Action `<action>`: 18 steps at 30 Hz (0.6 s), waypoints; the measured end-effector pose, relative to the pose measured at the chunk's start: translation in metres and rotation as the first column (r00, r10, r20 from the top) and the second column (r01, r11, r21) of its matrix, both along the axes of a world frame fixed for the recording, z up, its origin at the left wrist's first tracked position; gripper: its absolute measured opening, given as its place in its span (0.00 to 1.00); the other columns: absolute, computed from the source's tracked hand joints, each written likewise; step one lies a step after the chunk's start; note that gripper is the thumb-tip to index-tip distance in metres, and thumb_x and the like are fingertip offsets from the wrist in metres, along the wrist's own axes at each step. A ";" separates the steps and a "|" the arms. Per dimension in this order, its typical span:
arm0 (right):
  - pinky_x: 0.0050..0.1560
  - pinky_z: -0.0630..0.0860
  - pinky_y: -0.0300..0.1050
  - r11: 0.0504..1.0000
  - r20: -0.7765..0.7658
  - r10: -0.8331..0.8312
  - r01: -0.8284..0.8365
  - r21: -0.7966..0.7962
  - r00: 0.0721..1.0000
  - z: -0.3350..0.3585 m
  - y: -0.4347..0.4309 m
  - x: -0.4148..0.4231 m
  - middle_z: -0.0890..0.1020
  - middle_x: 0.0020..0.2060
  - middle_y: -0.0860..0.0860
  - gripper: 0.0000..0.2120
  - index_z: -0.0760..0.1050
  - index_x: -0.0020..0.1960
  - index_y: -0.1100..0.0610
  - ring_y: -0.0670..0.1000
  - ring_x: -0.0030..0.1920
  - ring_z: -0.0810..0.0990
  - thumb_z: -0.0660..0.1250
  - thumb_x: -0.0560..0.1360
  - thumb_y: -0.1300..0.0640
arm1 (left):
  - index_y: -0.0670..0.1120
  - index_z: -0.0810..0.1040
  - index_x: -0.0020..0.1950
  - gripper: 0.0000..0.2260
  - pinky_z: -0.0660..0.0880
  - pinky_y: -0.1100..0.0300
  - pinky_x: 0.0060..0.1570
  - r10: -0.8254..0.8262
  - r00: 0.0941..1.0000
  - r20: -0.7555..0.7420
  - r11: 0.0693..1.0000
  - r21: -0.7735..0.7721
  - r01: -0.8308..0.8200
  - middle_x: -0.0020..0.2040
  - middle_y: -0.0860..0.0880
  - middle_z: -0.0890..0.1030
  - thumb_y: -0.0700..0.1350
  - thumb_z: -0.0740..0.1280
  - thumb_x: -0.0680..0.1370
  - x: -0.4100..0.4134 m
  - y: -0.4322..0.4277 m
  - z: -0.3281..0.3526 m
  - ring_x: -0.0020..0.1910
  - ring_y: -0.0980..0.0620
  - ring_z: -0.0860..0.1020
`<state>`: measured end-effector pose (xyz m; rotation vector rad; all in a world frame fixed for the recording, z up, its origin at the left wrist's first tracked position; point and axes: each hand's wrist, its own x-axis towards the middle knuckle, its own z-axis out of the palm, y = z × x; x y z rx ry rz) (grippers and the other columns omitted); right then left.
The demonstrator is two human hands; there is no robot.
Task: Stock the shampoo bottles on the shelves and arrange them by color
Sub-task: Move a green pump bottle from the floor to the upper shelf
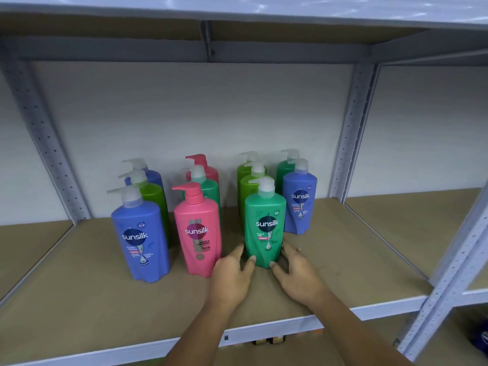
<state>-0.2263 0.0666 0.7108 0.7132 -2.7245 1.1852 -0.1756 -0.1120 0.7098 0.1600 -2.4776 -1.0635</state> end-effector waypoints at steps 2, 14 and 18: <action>0.75 0.59 0.46 1.000 0.017 -0.006 0.005 0.017 1.000 0.000 -0.001 0.000 0.79 0.64 0.38 0.24 0.66 0.72 0.46 0.48 0.66 0.75 0.65 0.77 0.51 | 0.46 0.72 0.74 0.23 0.76 0.59 0.61 0.001 1.000 0.002 1.000 -0.024 -0.001 0.64 0.47 0.82 0.53 0.66 0.81 0.001 0.000 0.000 0.60 0.50 0.81; 0.58 0.74 0.50 0.993 0.034 -0.073 0.069 0.092 0.997 -0.004 -0.004 -0.004 0.81 0.57 0.51 0.28 0.66 0.73 0.49 0.55 0.60 0.75 0.60 0.74 0.43 | 0.49 0.74 0.69 0.18 0.76 0.56 0.44 0.042 0.999 0.010 0.991 -0.130 -0.041 0.51 0.46 0.85 0.53 0.64 0.81 0.000 0.001 0.000 0.46 0.46 0.83; 0.57 0.75 0.53 0.988 0.008 -0.088 0.086 0.127 0.996 -0.010 -0.005 -0.008 0.81 0.55 0.54 0.26 0.67 0.70 0.51 0.57 0.58 0.76 0.60 0.75 0.44 | 0.49 0.73 0.70 0.20 0.76 0.53 0.44 0.044 0.999 0.026 0.979 -0.199 -0.038 0.51 0.44 0.84 0.53 0.64 0.80 -0.004 0.002 -0.005 0.49 0.43 0.82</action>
